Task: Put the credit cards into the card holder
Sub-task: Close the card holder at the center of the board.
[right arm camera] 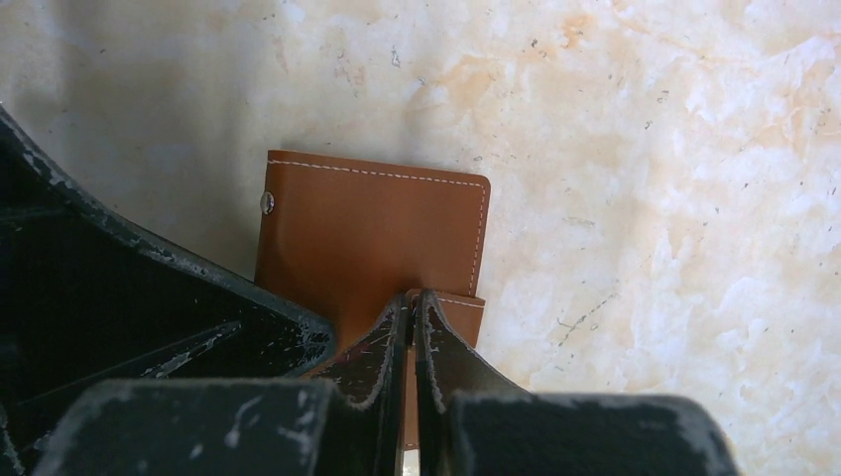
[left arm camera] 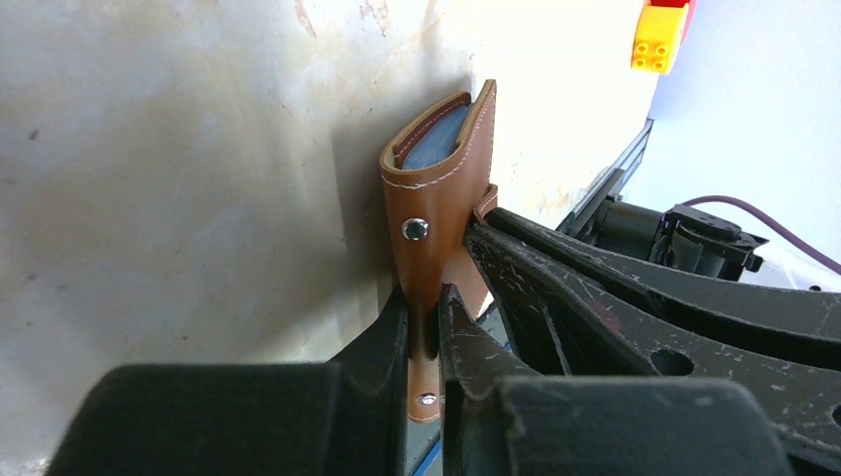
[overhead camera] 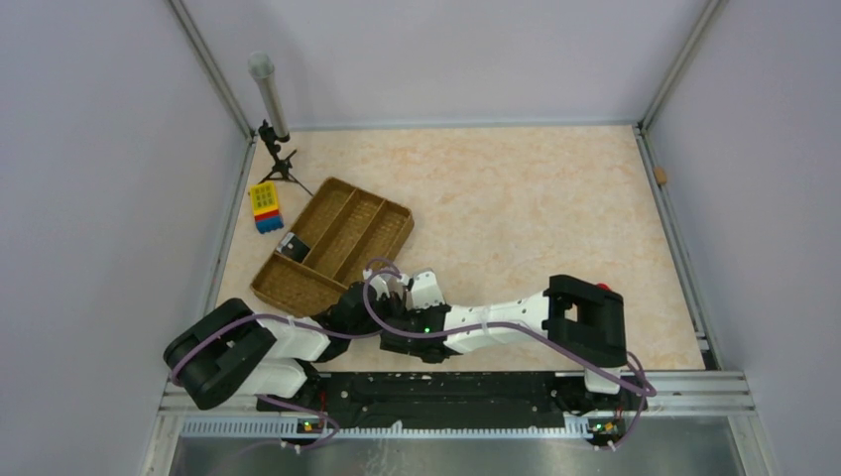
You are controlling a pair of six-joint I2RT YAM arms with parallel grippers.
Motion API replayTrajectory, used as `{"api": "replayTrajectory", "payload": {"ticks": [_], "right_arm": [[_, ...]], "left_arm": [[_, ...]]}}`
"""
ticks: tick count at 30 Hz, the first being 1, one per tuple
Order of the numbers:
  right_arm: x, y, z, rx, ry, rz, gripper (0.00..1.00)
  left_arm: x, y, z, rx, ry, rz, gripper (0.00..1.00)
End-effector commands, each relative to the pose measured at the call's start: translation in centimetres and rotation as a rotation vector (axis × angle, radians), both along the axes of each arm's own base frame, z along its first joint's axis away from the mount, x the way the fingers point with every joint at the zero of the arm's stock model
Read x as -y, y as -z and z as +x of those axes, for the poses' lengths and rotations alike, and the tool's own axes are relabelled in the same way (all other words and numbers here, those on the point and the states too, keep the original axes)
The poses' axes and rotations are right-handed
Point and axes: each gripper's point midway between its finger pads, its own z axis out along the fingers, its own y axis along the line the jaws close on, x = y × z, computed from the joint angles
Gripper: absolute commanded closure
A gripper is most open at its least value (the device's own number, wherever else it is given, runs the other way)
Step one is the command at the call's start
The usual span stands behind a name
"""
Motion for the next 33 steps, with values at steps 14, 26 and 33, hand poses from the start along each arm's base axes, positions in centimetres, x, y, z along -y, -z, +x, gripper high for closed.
{"api": "replayTrajectory", "payload": {"ticks": [14,26,33], "right_arm": [[-5.1,-2.2,-6.3,-0.275,-0.046,0.231,0.92],[-3.5,-7.2,-5.5,-0.215,-0.048,0.334,0.76],[-0.1,-7.9,-2.4,-0.21,0.027,0.358,0.77]], "left_arm": [[-0.6,-0.2,3.5,0.169,-0.022,0.163,1.0],[-1.0,1.4,3.0,0.141,0.001,0.208,1.0],[-1.1,1.8,2.9,0.145,0.01,0.223,1.0]]}}
